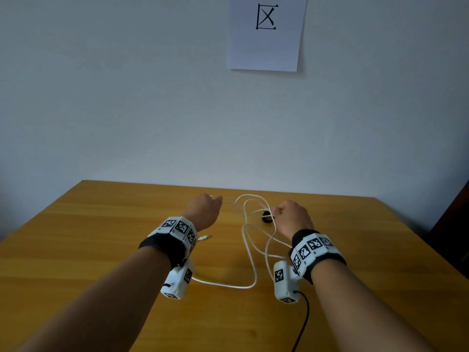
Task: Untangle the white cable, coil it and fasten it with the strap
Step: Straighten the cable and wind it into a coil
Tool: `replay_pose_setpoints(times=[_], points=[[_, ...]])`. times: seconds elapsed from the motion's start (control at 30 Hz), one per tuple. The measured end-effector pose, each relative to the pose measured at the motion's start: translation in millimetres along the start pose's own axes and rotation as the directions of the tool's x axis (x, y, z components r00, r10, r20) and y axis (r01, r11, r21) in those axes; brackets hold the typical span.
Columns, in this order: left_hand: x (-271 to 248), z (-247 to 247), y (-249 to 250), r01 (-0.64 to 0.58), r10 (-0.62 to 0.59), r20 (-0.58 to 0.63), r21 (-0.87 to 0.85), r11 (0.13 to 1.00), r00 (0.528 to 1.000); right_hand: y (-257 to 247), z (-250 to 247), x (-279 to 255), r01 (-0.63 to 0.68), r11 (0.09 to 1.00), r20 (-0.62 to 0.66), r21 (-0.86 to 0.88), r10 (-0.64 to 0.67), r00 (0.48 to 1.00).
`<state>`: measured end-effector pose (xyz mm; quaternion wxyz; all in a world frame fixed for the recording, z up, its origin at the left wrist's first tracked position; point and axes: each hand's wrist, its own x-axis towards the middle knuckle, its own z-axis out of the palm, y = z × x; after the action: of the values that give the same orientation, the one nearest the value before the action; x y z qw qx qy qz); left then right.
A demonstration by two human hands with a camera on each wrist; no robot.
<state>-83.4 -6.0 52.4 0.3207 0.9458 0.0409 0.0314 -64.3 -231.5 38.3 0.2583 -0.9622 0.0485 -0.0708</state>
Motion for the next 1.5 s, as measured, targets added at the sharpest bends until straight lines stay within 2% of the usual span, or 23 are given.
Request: replay_pose_setpoints(times=[0.1,0.17,0.27,0.37,0.47,0.53,0.63,0.7,0.93,1.1,1.27,1.43,1.5], points=[[0.3,5.4,3.5,-0.003,0.003,-0.007,-0.007,1.000,1.000,-15.2,-6.2,-2.3,0.074,0.993,-0.019,0.090,-0.072,0.997],[0.5,6.6,7.2,-0.007,0.007,-0.008,-0.031,0.999,1.000,-30.1,-13.5,-7.1,0.195,0.961,-0.060,0.197,-0.186,0.981],[-1.0,6.2,16.5,-0.022,0.021,-0.031,-0.048,0.999,0.999,-56.3,-23.9,-19.1,0.392,0.862,-0.124,0.321,-0.372,0.920],[-4.5,5.0,25.0,-0.021,0.019,-0.027,-0.074,0.997,0.999,-79.7,-26.1,-32.5,0.498,0.782,-0.137,0.375,-0.485,0.864],[-3.7,4.5,27.0,0.041,-0.033,0.043,-0.216,0.975,0.999,-89.6,-20.6,-39.6,0.465,0.794,-0.043,0.391,-0.489,0.871],[-3.3,3.6,25.2,0.109,-0.086,0.077,-0.383,0.917,0.993,-86.9,-15.3,-39.3,0.404,0.837,0.020,0.369,-0.442,0.897],[-6.8,0.8,26.0,0.162,-0.107,0.135,-0.519,0.839,0.985,-79.1,-8.7,-40.7,0.361,0.865,0.059,0.349,-0.405,0.912],[-10.8,-1.2,28.2,0.168,-0.087,0.168,-0.554,0.816,0.982,-77.5,-6.3,-43.0,0.380,0.877,0.057,0.293,-0.413,0.909],[-12.8,-7.0,31.2,0.186,-0.059,0.212,-0.651,0.736,0.976,-73.7,-4.1,-43.3,0.441,0.895,0.004,-0.075,-0.441,0.897],[-13.7,-12.5,26.6,0.213,-0.064,0.225,-0.734,0.645,0.972,-58.9,-0.5,-36.7,0.377,0.914,0.008,-0.148,-0.380,0.925],[-12.3,-20.3,23.9,0.200,-0.053,0.202,-0.833,0.515,0.978,-40.0,3.9,-21.7,0.278,0.937,0.029,-0.213,-0.279,0.960],[-13.2,-18.3,26.8,0.211,-0.065,0.215,-0.780,0.590,0.974,-32.7,6.3,-18.7,0.317,0.908,0.004,-0.273,-0.329,0.944],[-16.0,-14.4,29.5,0.211,-0.043,0.230,-0.779,0.590,0.972,-37.9,5.9,-21.3,0.317,0.909,0.011,-0.272,-0.326,0.945]])
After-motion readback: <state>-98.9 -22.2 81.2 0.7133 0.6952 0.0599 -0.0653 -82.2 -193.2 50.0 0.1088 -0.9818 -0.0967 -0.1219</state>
